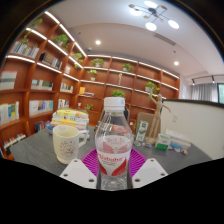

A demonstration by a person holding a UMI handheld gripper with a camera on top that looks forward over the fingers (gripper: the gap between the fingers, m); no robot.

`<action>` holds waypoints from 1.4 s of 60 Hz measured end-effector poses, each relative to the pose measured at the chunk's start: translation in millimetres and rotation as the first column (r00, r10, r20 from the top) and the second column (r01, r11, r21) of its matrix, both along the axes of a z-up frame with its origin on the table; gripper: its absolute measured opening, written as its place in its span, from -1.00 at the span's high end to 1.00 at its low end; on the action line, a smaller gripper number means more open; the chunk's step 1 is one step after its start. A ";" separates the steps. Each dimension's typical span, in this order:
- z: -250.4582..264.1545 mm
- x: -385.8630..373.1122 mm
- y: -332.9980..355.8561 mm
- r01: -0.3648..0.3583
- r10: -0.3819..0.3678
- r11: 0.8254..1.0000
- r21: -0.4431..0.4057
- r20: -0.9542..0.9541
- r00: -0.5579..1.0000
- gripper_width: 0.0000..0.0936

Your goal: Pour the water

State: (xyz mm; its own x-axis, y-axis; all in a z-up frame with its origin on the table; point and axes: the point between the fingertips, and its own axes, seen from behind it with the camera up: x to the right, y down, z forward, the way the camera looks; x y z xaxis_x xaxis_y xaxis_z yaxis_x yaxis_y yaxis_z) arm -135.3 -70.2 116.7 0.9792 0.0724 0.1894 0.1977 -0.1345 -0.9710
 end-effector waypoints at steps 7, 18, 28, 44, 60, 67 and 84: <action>22.2 7.5 23.9 -0.003 0.002 1.000 0.004 0.335 0.942 0.19; 42.6 -1.3 61.4 -0.057 0.003 0.998 0.040 0.793 0.610 0.20; 57.9 -16.3 82.8 -0.129 -0.031 0.990 0.062 0.972 0.233 0.19; 80.4 -45.7 96.6 -0.222 -0.136 0.973 0.071 0.947 -0.293 0.20; 87.1 -67.2 101.9 -0.258 -0.205 0.962 0.087 0.855 -0.476 0.19; 90.8 -66.9 101.5 -0.255 -0.207 0.961 0.107 0.889 -0.408 0.19; 86.4 -23.8 82.4 -0.133 -0.039 0.984 0.114 0.882 0.470 0.19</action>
